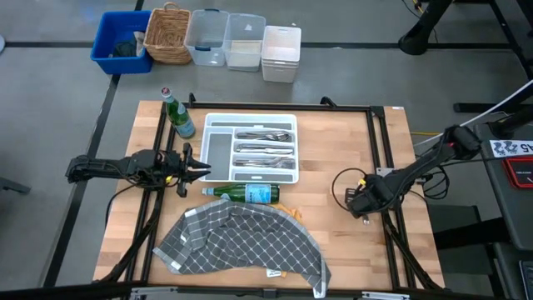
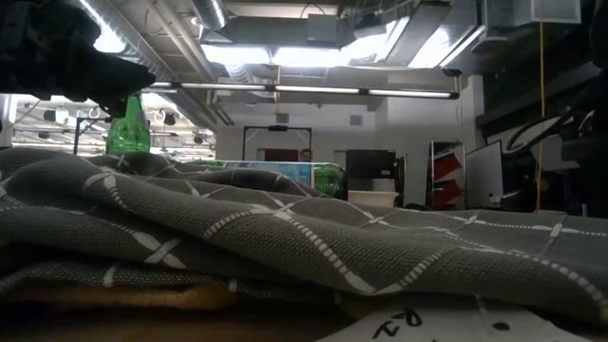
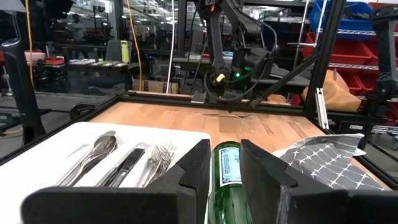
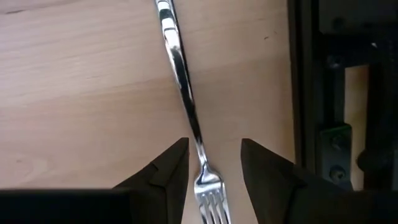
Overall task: Sort silverware
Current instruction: Put the silver fork into the silverware tray
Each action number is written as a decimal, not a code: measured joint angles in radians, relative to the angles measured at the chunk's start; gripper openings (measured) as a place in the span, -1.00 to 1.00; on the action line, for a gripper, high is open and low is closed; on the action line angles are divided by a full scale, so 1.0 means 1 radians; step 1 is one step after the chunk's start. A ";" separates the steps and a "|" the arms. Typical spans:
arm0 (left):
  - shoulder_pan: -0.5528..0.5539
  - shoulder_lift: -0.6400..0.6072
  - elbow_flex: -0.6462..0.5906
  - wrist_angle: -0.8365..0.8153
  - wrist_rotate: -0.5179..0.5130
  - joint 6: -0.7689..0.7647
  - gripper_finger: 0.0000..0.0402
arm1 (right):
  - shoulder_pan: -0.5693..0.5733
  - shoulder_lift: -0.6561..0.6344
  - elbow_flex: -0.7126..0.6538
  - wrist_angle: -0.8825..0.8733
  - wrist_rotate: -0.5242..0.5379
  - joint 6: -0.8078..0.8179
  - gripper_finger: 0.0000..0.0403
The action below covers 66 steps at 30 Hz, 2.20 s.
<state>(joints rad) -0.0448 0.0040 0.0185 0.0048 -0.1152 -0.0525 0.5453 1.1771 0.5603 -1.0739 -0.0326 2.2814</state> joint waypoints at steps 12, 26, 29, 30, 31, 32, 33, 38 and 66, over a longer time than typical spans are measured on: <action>0.000 0.000 0.000 0.000 0.000 0.007 -0.63 | -0.001 0.034 -0.095 0.150 0.056 -0.011 -0.27; 0.000 0.000 0.000 0.000 0.000 0.008 -0.63 | -0.002 0.036 -0.097 0.191 0.067 -0.008 -0.94; 0.000 0.000 0.000 0.000 0.000 0.008 -0.63 | -0.002 0.038 -0.077 0.177 0.077 -0.008 -0.91; 0.000 0.000 0.000 0.000 0.000 0.008 -0.63 | -0.002 0.041 -0.064 0.169 0.083 -0.008 -0.89; 0.000 0.000 0.000 0.000 0.000 0.008 -0.63 | -0.002 0.043 -0.054 0.167 0.085 -0.010 -0.88; 0.000 0.000 0.000 0.000 0.000 0.008 -0.63 | -0.002 0.040 -0.038 0.182 0.090 -0.012 -0.88; 0.000 0.000 0.000 0.000 0.000 0.008 -0.63 | -0.002 0.039 -0.022 0.194 0.094 -0.012 -0.89; 0.000 0.000 0.000 0.000 0.000 0.008 -0.63 | -0.002 0.040 0.022 0.215 0.178 -0.054 -0.97; 0.000 0.000 0.000 0.000 0.000 0.008 -0.63 | -0.421 0.048 0.247 0.845 0.572 -1.314 -0.94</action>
<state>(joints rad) -0.0452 0.0041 0.0185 0.0047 -0.1154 -0.0448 0.1248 1.2253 0.8078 -0.2292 0.5397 0.9675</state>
